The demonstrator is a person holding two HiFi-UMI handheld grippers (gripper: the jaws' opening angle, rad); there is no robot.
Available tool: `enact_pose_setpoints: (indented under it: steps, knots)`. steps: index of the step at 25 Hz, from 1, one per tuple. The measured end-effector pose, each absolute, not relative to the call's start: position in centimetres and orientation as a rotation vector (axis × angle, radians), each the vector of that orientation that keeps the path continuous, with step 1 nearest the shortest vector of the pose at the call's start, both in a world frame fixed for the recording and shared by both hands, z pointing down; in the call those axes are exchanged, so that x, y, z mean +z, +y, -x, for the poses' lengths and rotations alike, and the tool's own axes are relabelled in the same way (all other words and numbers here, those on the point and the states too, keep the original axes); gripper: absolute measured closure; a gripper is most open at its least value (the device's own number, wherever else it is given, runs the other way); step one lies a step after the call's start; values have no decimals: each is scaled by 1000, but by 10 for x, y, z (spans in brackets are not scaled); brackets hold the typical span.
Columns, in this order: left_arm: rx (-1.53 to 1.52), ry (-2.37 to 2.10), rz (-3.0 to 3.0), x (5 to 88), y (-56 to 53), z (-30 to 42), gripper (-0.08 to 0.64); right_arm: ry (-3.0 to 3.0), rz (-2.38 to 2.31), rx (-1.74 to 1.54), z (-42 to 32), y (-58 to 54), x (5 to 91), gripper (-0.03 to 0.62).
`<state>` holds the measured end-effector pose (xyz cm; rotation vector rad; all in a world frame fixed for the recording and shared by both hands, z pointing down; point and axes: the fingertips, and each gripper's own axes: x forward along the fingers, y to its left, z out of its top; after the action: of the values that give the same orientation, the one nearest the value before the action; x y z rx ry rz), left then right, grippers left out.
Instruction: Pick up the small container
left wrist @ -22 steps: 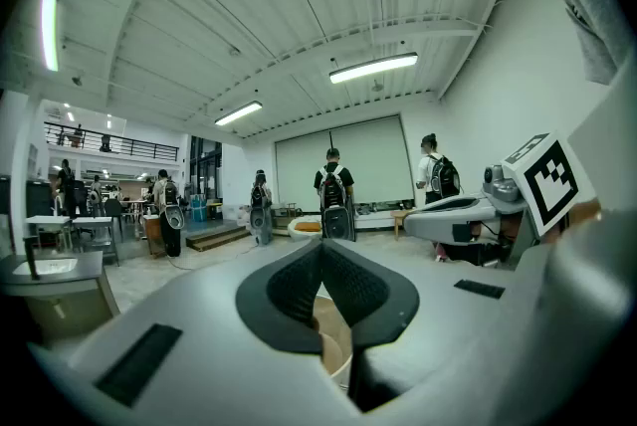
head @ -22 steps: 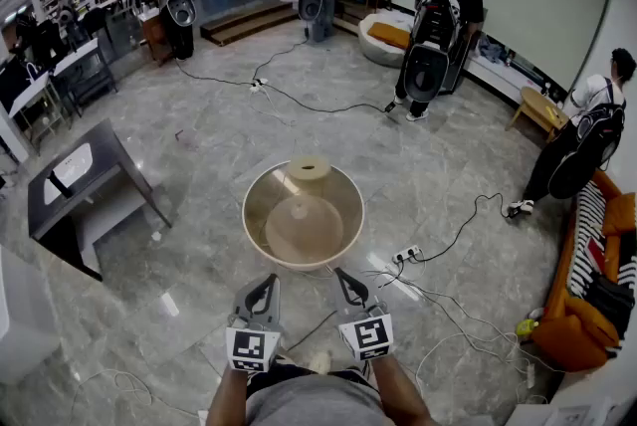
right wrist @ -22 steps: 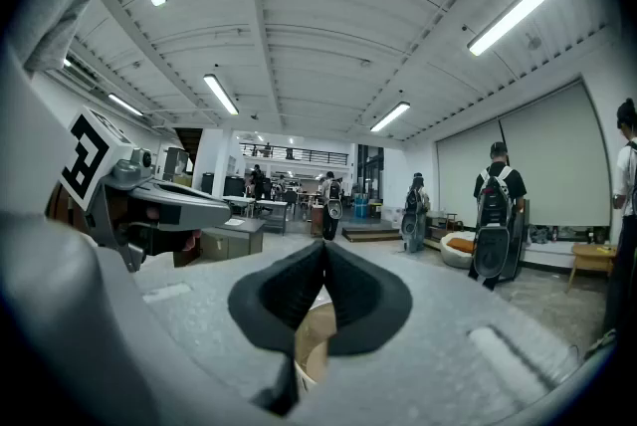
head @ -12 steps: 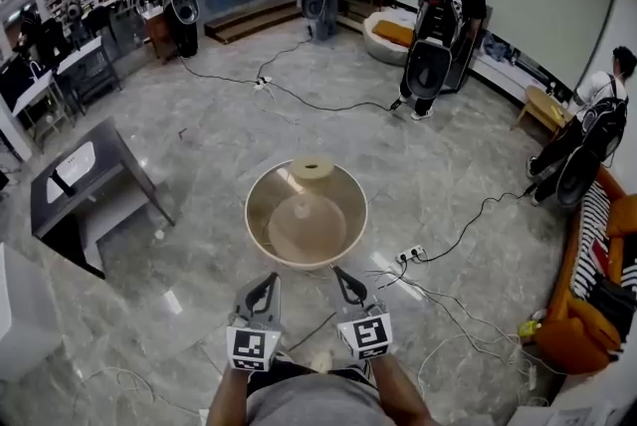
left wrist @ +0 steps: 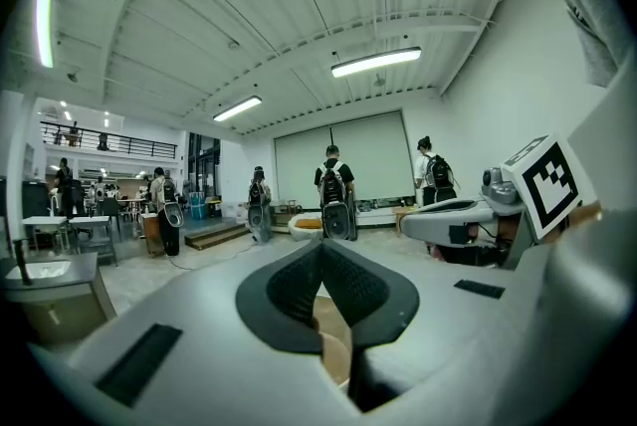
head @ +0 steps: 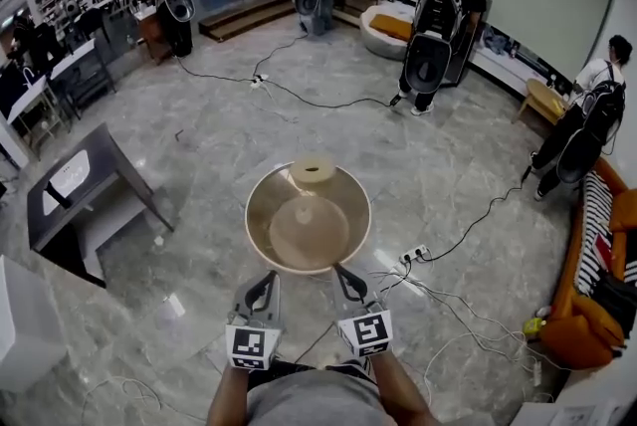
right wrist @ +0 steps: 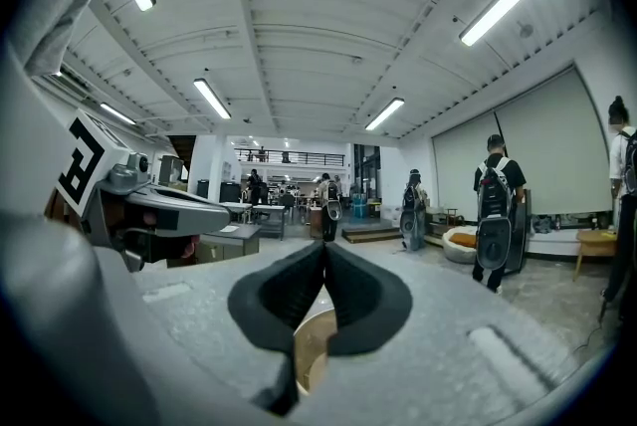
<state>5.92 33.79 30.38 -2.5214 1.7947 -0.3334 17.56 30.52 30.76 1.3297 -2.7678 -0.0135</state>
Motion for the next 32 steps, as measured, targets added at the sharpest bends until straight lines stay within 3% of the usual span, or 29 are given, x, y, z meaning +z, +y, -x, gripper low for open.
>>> enact_pose_setpoints:
  steps: [18,32]
  knots:
    - [-321,1506,2708,305,107,66,543,-2567,-1593,-2,-61,109,303,591]
    - [-287,1245,2859,325,28,94,543,-2354,-1834,18,-37,53,318,592]
